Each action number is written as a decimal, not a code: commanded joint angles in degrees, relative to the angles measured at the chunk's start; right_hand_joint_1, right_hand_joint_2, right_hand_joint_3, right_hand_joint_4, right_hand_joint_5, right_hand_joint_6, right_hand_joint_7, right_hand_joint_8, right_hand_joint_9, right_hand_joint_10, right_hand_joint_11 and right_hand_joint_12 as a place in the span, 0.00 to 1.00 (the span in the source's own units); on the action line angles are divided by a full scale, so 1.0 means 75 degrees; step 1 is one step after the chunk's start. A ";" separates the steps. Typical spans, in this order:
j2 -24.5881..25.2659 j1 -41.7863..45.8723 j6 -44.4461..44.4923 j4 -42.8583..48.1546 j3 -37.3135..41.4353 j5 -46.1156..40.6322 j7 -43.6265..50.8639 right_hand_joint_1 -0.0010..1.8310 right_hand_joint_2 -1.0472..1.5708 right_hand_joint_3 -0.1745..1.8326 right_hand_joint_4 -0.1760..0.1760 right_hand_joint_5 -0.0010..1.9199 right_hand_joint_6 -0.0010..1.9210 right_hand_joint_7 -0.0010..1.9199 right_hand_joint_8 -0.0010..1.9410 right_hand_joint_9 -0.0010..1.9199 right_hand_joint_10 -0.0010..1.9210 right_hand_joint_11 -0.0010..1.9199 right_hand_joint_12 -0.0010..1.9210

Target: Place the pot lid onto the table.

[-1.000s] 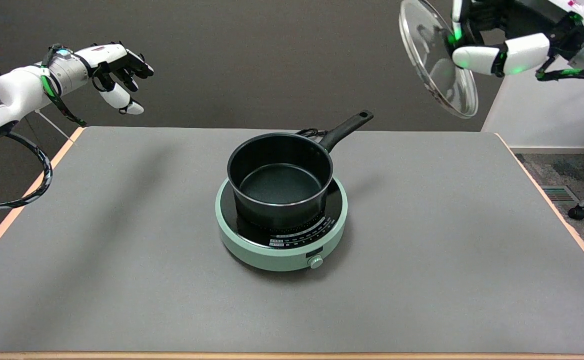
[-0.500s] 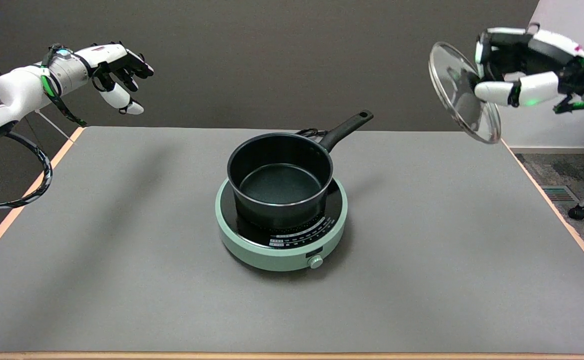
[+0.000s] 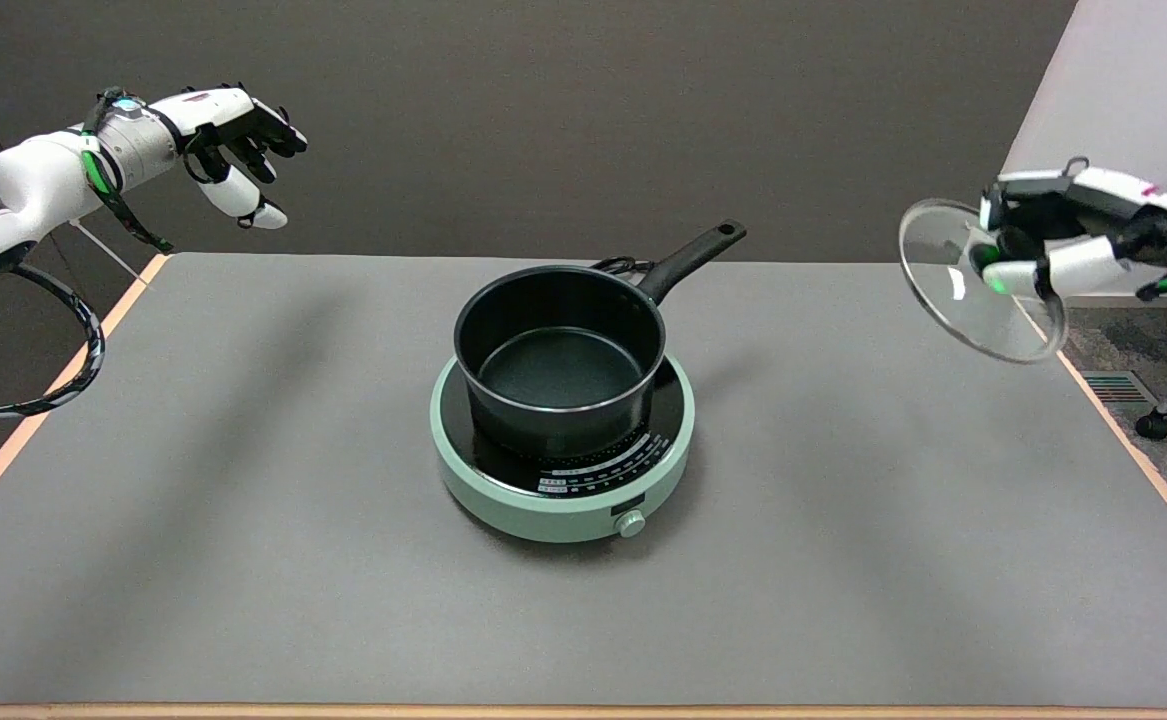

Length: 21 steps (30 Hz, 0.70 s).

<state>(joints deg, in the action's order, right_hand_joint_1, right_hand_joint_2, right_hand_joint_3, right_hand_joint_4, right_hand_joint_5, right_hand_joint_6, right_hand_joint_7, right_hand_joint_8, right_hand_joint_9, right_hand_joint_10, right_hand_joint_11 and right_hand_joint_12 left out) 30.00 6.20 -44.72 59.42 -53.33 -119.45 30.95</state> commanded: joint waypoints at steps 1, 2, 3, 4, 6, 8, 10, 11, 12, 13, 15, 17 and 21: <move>0.0205 0.1043 0.1314 0.0592 0.0168 0.2906 -0.0337 0.72 0.72 0.55 1.00 0.24 0.86 0.38 0.90 0.38 1.00 0.27 1.00; 0.0219 0.1115 0.1314 0.0722 0.0130 0.3095 -0.0489 0.72 0.72 0.55 1.00 0.24 0.86 0.38 0.90 0.39 1.00 0.27 1.00; 0.0234 0.1168 0.1314 0.0819 0.0078 0.3232 -0.0642 0.72 0.72 0.55 1.00 0.24 0.86 0.38 0.90 0.39 1.00 0.27 1.00; 0.0240 0.1185 0.1314 0.0871 0.0025 0.3340 -0.0729 0.72 0.72 0.55 1.00 0.24 0.86 0.38 0.90 0.39 1.00 0.27 1.00; 0.0255 0.1204 0.1311 0.1068 -0.0144 0.3604 -0.0943 0.72 0.72 0.55 1.00 0.24 0.86 0.38 0.90 0.39 1.00 0.27 1.00; 0.0255 0.1204 0.1269 0.1185 -0.0261 0.3740 -0.1096 0.72 0.72 0.55 1.00 0.24 0.87 0.38 0.90 0.39 1.00 0.27 1.00; 0.0259 0.1204 0.1226 0.1292 -0.0401 0.3788 -0.1140 0.73 0.72 0.55 1.00 0.25 0.87 0.38 0.90 0.39 1.00 0.28 1.00; 0.0266 0.1204 0.1218 0.1355 -0.0471 0.3788 -0.1140 0.72 0.72 0.55 1.00 0.25 0.87 0.38 0.90 0.39 1.00 0.28 1.00; 0.0266 0.1198 0.1218 0.1393 -0.0524 0.3788 -0.1143 0.72 0.72 0.55 1.00 0.24 0.87 0.38 0.90 0.39 1.00 0.28 1.00; 0.0266 0.1176 0.1221 0.1434 -0.0622 0.3788 -0.1151 0.73 0.72 0.55 1.00 0.25 0.87 0.38 0.90 0.39 1.00 0.28 1.00; 0.0266 0.1141 0.1252 0.1436 -0.0713 0.3788 -0.1154 0.73 0.72 0.55 1.00 0.25 0.87 0.38 0.90 0.39 1.00 0.28 1.00; 0.0245 0.1081 0.1314 0.1334 -0.0855 0.3791 -0.1199 0.73 0.71 0.56 1.00 0.24 0.87 0.39 0.89 0.39 1.00 0.29 0.99; 0.0224 0.0936 0.1321 0.1123 -0.1062 0.3798 -0.1289 0.73 0.72 0.56 1.00 0.24 0.87 0.39 0.90 0.39 1.00 0.29 0.99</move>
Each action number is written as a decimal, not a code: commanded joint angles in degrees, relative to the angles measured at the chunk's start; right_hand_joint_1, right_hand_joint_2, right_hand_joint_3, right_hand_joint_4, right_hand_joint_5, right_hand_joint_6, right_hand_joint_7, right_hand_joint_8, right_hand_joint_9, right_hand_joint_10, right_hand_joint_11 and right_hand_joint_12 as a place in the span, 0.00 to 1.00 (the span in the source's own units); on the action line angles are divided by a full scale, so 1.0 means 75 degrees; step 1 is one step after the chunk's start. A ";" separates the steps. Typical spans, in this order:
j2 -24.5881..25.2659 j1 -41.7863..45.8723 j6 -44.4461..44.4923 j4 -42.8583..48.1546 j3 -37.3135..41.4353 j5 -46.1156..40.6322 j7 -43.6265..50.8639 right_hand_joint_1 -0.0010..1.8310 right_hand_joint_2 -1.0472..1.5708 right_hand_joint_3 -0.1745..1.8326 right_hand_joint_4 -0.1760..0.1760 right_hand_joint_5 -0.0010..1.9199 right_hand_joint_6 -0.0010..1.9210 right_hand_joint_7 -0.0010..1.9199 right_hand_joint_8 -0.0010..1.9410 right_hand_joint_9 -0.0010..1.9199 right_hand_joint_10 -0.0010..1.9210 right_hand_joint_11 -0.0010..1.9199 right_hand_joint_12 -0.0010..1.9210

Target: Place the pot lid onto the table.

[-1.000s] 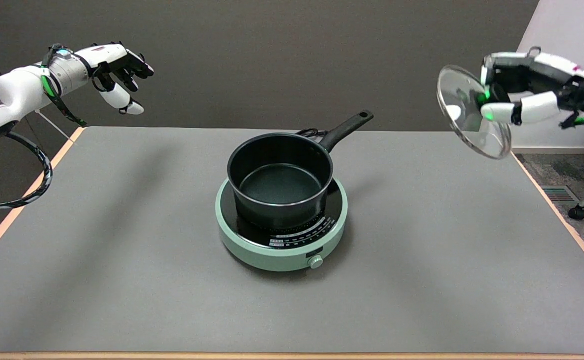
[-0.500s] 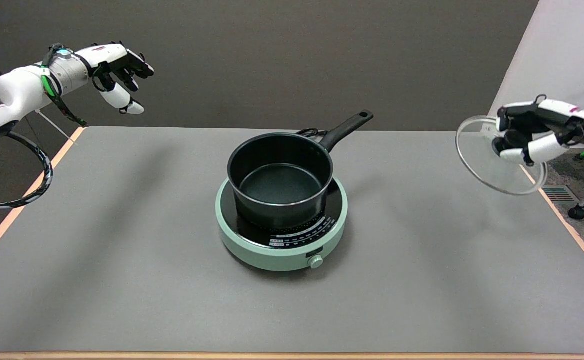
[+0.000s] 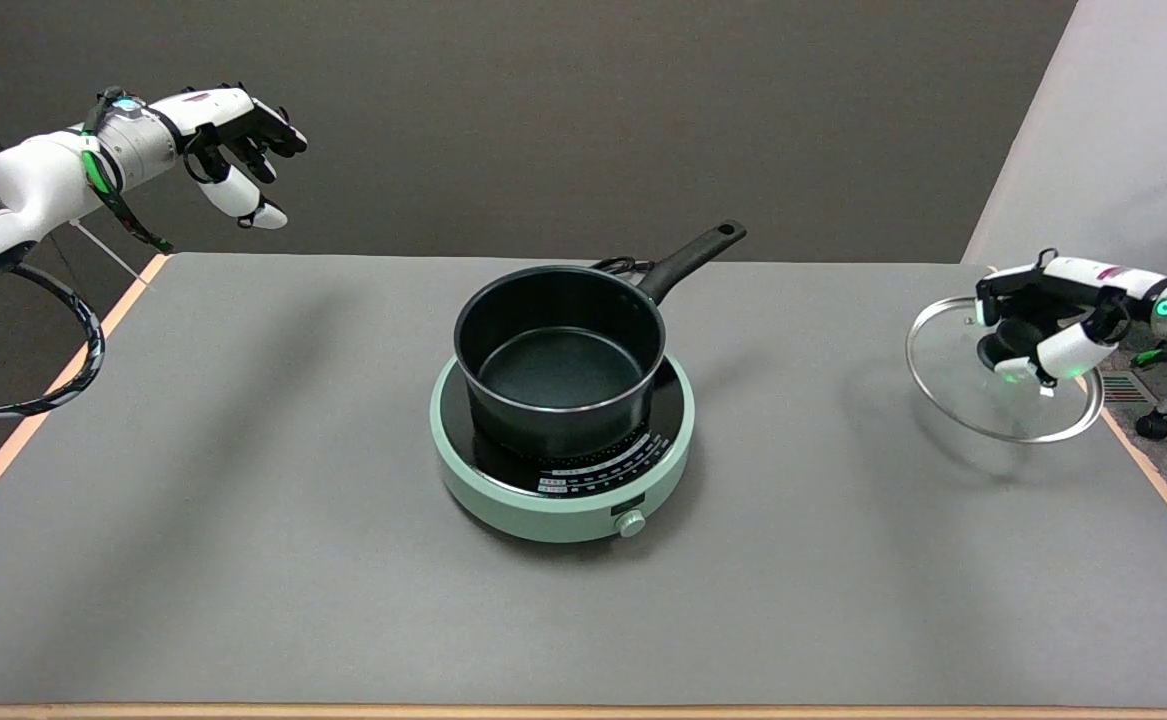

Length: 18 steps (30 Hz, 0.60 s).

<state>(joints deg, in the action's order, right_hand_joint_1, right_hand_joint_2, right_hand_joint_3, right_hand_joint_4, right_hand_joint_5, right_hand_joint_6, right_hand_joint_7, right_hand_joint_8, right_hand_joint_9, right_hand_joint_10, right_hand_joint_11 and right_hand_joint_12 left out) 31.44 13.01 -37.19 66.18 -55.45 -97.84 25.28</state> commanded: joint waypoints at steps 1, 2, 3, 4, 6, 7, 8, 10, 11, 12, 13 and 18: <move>0.0034 0.0038 0.0308 0.0200 -0.0785 0.0921 -0.0582 0.73 0.71 0.56 1.00 0.25 0.87 0.39 0.90 0.39 1.00 0.29 0.99; 0.0041 0.0063 0.0304 0.0200 -0.0777 0.0928 -0.0607 0.73 0.71 0.56 1.00 0.25 0.87 0.39 0.90 0.39 1.00 0.29 0.99; 0.0044 0.0074 0.0314 0.0191 -0.0774 0.0928 -0.0638 0.73 0.71 0.56 1.00 0.25 0.87 0.39 0.90 0.39 1.00 0.29 0.99; 0.0052 0.0085 0.0321 0.0159 -0.0767 0.0928 -0.0674 0.73 0.71 0.56 1.00 0.25 0.87 0.39 0.90 0.39 1.00 0.29 0.99; 0.0052 0.0092 0.0332 0.0102 -0.0764 0.0942 -0.0715 0.73 0.71 0.56 1.00 0.25 0.87 0.39 0.90 0.39 1.00 0.29 0.99; 0.0052 0.0092 0.0329 0.0065 -0.0750 0.0959 -0.0718 0.73 0.71 0.56 1.00 0.25 0.87 0.39 0.90 0.39 1.00 0.29 0.99; 0.0052 0.0092 0.0315 0.0050 -0.0732 0.0988 -0.0728 0.73 0.71 0.56 1.00 0.24 0.88 0.39 0.90 0.39 1.00 0.29 0.99; 0.0066 0.0132 0.0236 0.0053 -0.0646 0.1014 -0.0820 0.73 0.71 0.56 1.00 0.24 0.88 0.39 0.90 0.39 1.00 0.29 0.99; 0.0076 0.0196 0.0174 0.0071 -0.0567 0.1017 -0.0905 0.73 0.71 0.56 1.00 0.24 0.88 0.39 0.90 0.39 1.00 0.29 0.99; 0.0096 0.0289 0.0132 0.0109 -0.0468 0.1031 -0.0950 0.73 0.71 0.56 1.00 0.24 0.88 0.39 0.90 0.39 1.00 0.29 0.99; 0.0136 0.0433 0.0081 0.0162 -0.0322 0.1055 -0.1008 0.73 0.71 0.56 1.00 0.24 0.88 0.39 0.90 0.39 1.00 0.29 0.99; 0.0523 0.1648 0.0116 0.1225 0.1162 0.1120 -0.1200 0.72 0.72 0.55 1.00 0.23 0.87 0.38 0.91 0.37 1.00 0.26 1.00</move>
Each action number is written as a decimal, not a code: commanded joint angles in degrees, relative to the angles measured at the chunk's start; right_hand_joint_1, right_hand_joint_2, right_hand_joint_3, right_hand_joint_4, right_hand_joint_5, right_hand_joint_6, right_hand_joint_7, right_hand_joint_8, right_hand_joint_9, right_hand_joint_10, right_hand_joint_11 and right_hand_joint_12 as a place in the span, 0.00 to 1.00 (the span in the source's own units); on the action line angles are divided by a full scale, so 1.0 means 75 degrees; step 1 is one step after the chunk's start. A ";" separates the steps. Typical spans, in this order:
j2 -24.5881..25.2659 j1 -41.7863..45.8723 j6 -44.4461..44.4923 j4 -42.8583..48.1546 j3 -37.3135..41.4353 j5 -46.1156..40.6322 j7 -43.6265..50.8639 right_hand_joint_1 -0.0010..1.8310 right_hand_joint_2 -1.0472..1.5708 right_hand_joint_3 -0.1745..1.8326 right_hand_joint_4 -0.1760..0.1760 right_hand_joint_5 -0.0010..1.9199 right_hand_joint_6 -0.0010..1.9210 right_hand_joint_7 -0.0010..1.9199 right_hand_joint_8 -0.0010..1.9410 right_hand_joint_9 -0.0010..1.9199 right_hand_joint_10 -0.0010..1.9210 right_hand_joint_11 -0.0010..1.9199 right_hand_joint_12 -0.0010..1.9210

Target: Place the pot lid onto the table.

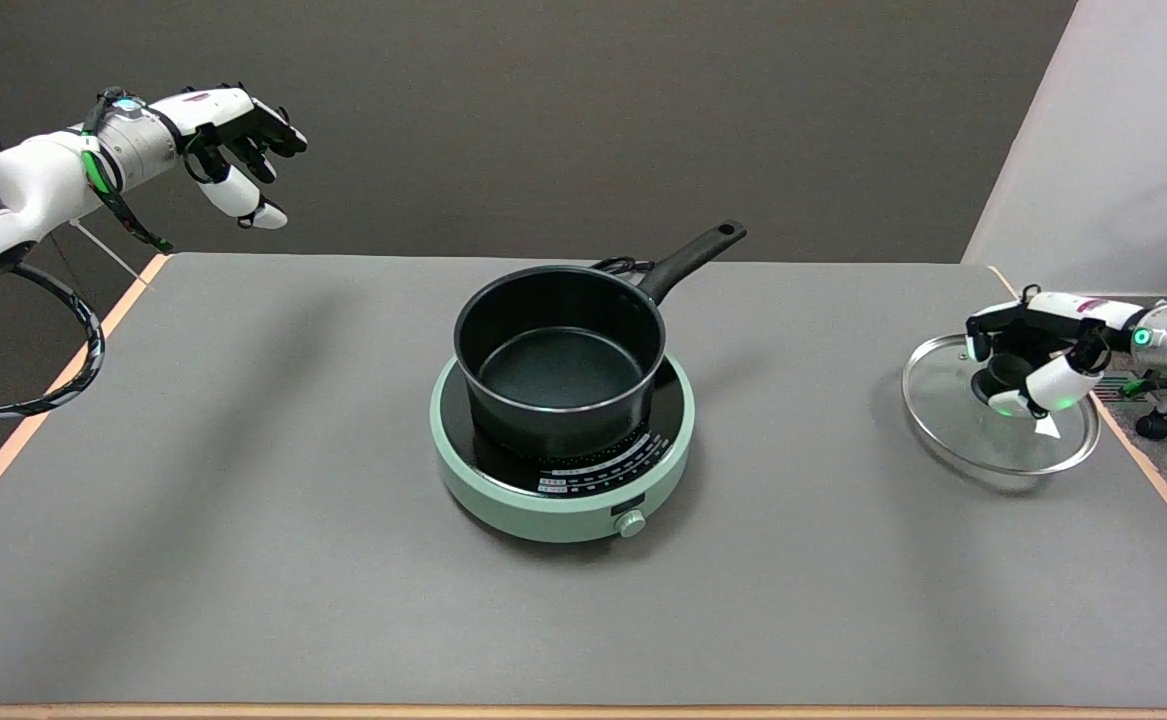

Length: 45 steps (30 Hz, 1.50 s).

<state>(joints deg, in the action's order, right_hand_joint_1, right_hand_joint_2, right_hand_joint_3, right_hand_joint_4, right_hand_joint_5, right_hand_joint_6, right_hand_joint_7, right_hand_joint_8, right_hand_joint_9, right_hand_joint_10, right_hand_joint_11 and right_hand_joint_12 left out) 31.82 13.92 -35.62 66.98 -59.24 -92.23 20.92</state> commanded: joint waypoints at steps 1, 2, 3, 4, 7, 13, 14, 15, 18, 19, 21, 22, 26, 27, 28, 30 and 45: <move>0.0598 0.1846 -0.0017 0.1459 0.2056 0.0372 -0.0640 0.72 0.73 0.55 1.00 0.23 0.87 0.38 0.91 0.37 1.00 0.25 1.00; 0.0698 0.2078 0.0040 0.1740 0.2345 0.0372 -0.0662 0.72 0.73 0.55 1.00 0.23 0.87 0.38 0.91 0.37 1.00 0.25 1.00; 0.0860 0.2427 0.0165 0.2141 0.2746 0.0372 -0.0677 0.72 0.73 0.55 1.00 0.22 0.87 0.37 0.91 0.37 1.00 0.25 1.00; 0.0978 0.2672 0.0266 0.2425 0.3005 0.0372 -0.0677 0.72 0.73 0.55 1.00 0.22 0.87 0.37 0.91 0.37 1.00 0.24 1.00; 0.1239 0.3131 0.0432 0.3325 0.3312 0.0316 -0.0677 0.72 0.73 0.55 1.00 0.22 0.86 0.37 0.91 0.37 1.00 0.24 1.00; 0.1397 0.3316 0.0098 0.4130 0.2811 0.0294 -0.1160 0.72 0.73 0.55 1.00 0.23 0.87 0.38 0.91 0.38 1.00 0.26 1.00; 0.1393 0.3309 0.0053 0.4185 0.2694 0.0322 -0.1253 0.72 0.73 0.55 1.00 0.23 0.87 0.38 0.91 0.38 1.00 0.26 1.00; 0.1386 0.3291 0.0002 0.4297 0.2532 0.0358 -0.1379 0.72 0.72 0.55 1.00 0.23 0.87 0.38 0.91 0.38 1.00 0.26 1.00; 0.1389 0.3284 -0.0048 0.4617 0.2295 0.0414 -0.1601 0.72 0.72 0.56 1.00 0.23 0.87 0.38 0.91 0.40 1.00 0.26 1.00; 0.1397 0.3284 -0.0054 0.4742 0.2235 0.0475 -0.1672 0.72 0.72 0.56 1.00 0.23 0.87 0.38 0.91 0.40 1.00 0.26 1.00; 0.1386 0.3273 -0.0111 0.5137 0.2077 0.0814 -0.1977 0.72 0.72 0.56 1.00 0.23 0.87 0.38 0.91 0.40 1.00 0.25 1.00; 0.1380 0.3263 -0.0162 0.5256 0.2022 0.0943 -0.2166 0.72 0.72 0.56 1.00 0.23 0.87 0.38 0.91 0.40 1.00 0.25 1.00; 0.1180 0.2922 -0.0793 0.5320 0.1704 0.0700 -0.2807 0.72 0.72 0.56 1.00 0.24 0.87 0.38 0.91 0.40 1.00 0.26 1.00; 0.1116 0.2833 -0.0942 0.5337 0.1580 0.0635 -0.2871 0.72 0.72 0.56 1.00 0.23 0.87 0.38 0.91 0.40 1.00 0.25 1.00; 0.1065 0.2741 -0.1021 0.5341 0.1467 0.0577 -0.2953 0.72 0.72 0.56 0.97 0.23 0.86 0.38 0.91 0.39 1.00 0.24 1.00; 0.0936 0.2512 -0.1183 0.5335 0.1054 0.0468 -0.3126 0.72 0.74 0.54 0.88 0.22 0.85 0.36 0.92 0.38 1.00 0.21 1.00; 0.0718 0.2036 -0.0647 0.5295 -0.0355 0.0505 -0.3265 0.69 0.80 0.44 0.71 0.18 0.80 0.29 0.97 0.28 1.00 0.02 1.00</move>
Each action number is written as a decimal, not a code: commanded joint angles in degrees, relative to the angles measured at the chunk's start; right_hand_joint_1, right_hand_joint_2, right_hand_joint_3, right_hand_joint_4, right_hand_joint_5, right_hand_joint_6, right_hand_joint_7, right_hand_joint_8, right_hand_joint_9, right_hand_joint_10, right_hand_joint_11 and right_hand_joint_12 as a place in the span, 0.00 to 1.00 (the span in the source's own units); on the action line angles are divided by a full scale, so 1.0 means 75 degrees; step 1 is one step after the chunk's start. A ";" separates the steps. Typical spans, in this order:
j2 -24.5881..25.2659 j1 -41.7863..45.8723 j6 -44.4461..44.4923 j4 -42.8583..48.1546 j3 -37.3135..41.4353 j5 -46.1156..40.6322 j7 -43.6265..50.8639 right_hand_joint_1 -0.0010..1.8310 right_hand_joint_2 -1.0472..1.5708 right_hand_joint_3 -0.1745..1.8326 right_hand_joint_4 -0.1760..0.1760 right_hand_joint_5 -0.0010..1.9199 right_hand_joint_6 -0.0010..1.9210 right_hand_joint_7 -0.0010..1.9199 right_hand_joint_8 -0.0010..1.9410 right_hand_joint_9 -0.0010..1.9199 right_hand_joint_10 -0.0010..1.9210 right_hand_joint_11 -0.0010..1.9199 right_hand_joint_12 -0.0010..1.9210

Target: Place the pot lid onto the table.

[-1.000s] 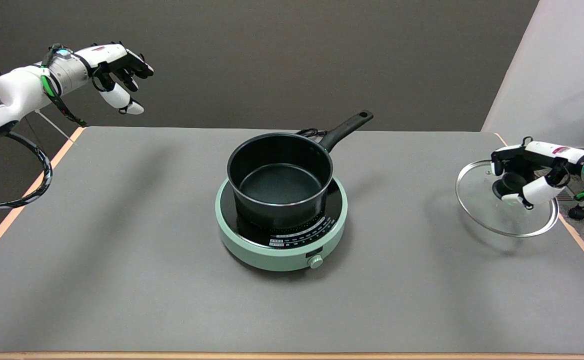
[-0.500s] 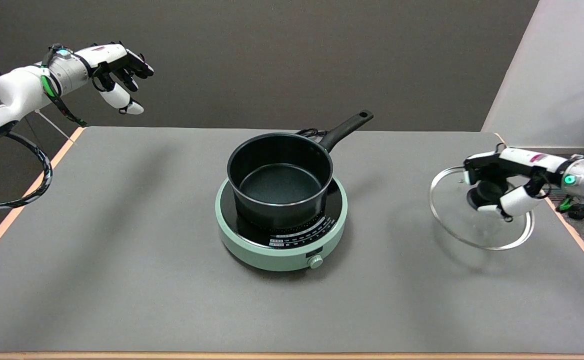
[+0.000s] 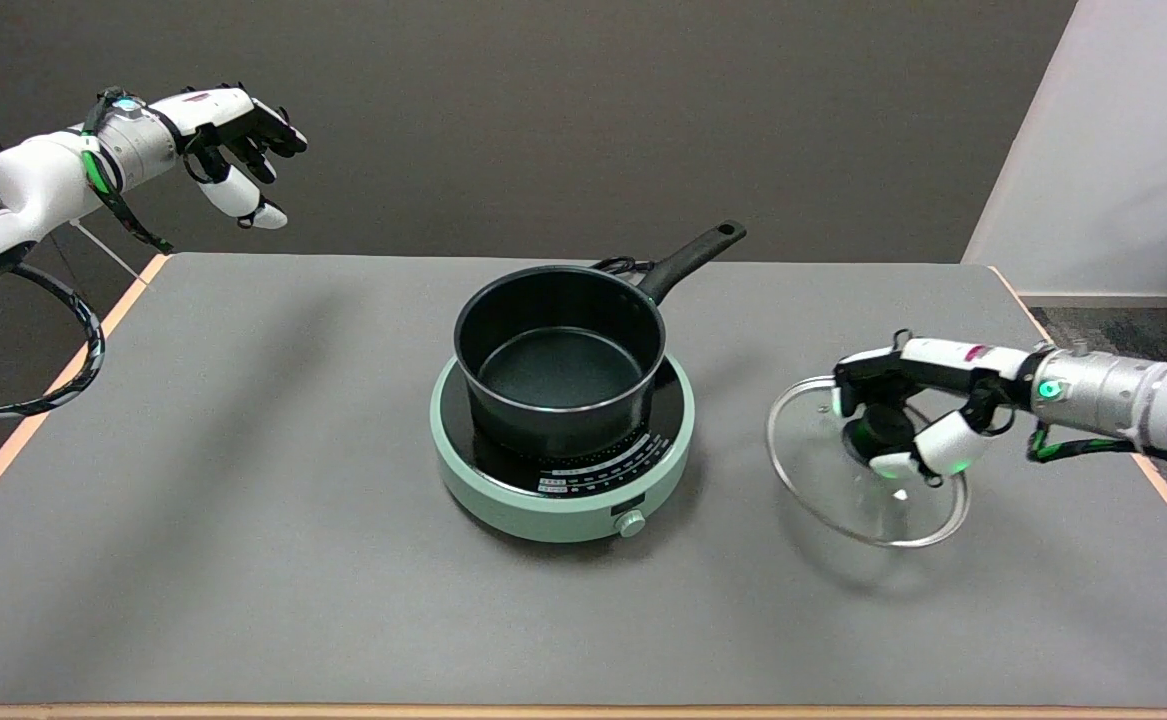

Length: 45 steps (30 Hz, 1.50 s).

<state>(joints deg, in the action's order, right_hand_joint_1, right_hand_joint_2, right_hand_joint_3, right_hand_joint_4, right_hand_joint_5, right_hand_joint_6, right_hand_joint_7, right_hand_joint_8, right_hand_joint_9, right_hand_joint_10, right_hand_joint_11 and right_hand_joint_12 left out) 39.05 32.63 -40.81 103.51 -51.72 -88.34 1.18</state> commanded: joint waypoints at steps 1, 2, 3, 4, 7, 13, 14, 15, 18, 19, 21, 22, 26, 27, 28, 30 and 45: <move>-0.0269 -0.0530 0.0058 0.0399 -0.1457 0.0071 -0.0644 0.69 0.80 0.44 0.70 0.18 0.80 0.29 0.97 0.28 1.00 0.02 1.00; -0.0295 -0.0553 0.0058 0.0361 -0.1515 0.0185 -0.0686 0.69 0.80 0.44 0.70 0.18 0.80 0.29 0.97 0.28 1.00 0.02 1.00; -0.0302 -0.0556 0.0058 0.0322 -0.1543 0.0333 -0.0795 0.69 0.80 0.44 0.70 0.18 0.80 0.29 0.97 0.28 1.00 0.02 1.00; -0.0302 -0.0556 0.0058 0.0268 -0.1572 0.0564 -0.0982 0.69 0.80 0.44 0.71 0.18 0.80 0.30 0.96 0.28 1.00 0.03 1.00; -0.0277 -0.0504 0.0033 0.0201 -0.1636 0.0908 -0.1227 0.69 0.80 0.44 0.71 0.18 0.80 0.30 0.96 0.28 1.00 0.03 1.00; -0.0238 -0.0444 0.0058 0.0182 -0.1838 0.0993 -0.1284 0.80 0.79 0.40 0.70 0.18 0.80 0.32 0.87 0.28 1.00 0.03 1.00; -0.0238 -0.0433 0.0058 0.0176 -0.1863 0.0993 -0.1284 0.80 0.79 0.40 0.70 0.18 0.80 0.32 0.87 0.28 1.00 0.03 1.00; -0.0235 -0.0415 0.0058 0.0173 -0.1871 0.0993 -0.1284 0.80 0.79 0.40 0.70 0.19 0.80 0.32 0.87 0.28 1.00 0.03 1.00; -0.0206 -0.0367 0.0066 0.0167 -0.1881 0.0993 -0.1284 0.80 0.79 0.39 0.71 0.18 0.80 0.32 0.87 0.28 1.00 0.03 1.00; -0.0206 -0.0360 0.0093 0.0168 -0.1889 0.0997 -0.1284 0.80 0.79 0.39 0.71 0.18 0.80 0.32 0.87 0.28 1.00 0.03 1.00; -0.0206 -0.0360 0.0153 0.0169 -0.1913 0.1004 -0.1284 0.80 0.79 0.39 0.71 0.18 0.80 0.32 0.87 0.28 1.00 0.03 1.00; -0.0206 -0.0360 0.0178 0.0172 -0.1913 0.1004 -0.1284 0.80 0.79 0.39 0.71 0.18 0.80 0.32 0.87 0.28 1.00 0.02 1.00; -0.0210 -0.0378 0.0196 0.0216 -0.1864 0.1018 -0.1284 0.69 0.80 0.44 0.72 0.18 0.80 0.29 0.97 0.27 1.00 0.03 1.00; -0.0217 -0.0399 0.0196 0.0238 -0.1846 0.1043 -0.1284 0.69 0.80 0.44 0.72 0.18 0.80 0.29 0.97 0.27 1.00 0.03 1.00; -0.0217 -0.0413 0.0196 0.0259 -0.1839 0.1085 -0.1284 0.69 0.80 0.44 0.72 0.18 0.80 0.29 0.97 0.27 1.00 0.03 1.00; -0.0227 -0.0424 0.0200 0.0312 -0.1803 0.1150 -0.1284 0.69 0.80 0.44 0.72 0.17 0.80 0.29 0.97 0.27 1.00 0.02 1.00; -0.0238 -0.0437 0.0122 0.0294 -0.1814 0.1164 -0.1280 0.65 0.92 0.21 0.48 0.17 0.46 0.19 0.99 0.04 1.00 0.00 0.92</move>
<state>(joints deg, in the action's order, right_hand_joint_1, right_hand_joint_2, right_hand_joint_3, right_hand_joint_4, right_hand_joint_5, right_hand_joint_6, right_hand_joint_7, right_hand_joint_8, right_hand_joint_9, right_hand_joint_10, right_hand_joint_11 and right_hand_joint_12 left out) 37.36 29.56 -39.55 105.44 -64.98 -80.35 -8.23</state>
